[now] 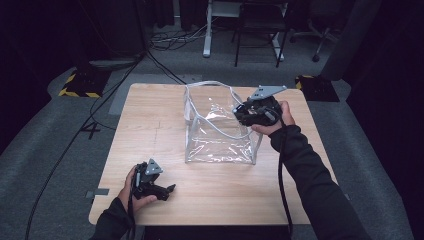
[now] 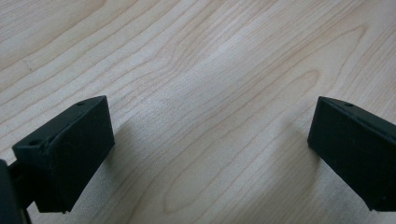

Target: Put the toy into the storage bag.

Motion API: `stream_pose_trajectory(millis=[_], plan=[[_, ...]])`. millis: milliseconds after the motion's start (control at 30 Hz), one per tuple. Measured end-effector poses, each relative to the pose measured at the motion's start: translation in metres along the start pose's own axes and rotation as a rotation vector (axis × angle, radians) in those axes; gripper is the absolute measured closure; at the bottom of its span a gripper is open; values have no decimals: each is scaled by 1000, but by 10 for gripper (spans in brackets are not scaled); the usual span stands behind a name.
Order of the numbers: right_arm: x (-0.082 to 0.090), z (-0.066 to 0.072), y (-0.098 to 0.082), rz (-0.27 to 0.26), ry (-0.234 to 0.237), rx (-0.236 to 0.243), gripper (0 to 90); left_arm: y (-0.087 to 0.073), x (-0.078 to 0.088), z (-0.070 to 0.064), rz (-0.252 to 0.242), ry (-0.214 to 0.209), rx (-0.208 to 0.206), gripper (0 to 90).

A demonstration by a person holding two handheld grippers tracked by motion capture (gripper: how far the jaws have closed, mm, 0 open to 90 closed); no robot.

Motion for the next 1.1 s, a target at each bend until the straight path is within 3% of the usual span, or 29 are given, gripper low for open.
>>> stream_pose_trajectory(millis=[367, 500, 900, 1100], plan=[[9, 0, -5, 22, 7, 18, 475, 0, 0, 0, 0, 0, 2, 5], [12, 1, -8, 22, 17, -2, 475, 0, 0, 0, 0, -1, 2, 5], [18, 8, -15, 43, 39, 23, 475, 0, 0, 0, -1, 1, 0, 6], [18, 13, -17, 79, 58, 31, 475, 0, 0, 0, 0, 1, -2, 5]])
Point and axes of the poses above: each handheld gripper's, and its own axes: x roughly backward along the jaws, y roughly out of its top, z roughly to its left, the point moved 4 cm from there along -x, roughly forward along the jaws, and after that the axes turned 10 degrees about y, right-handed, at the moved point
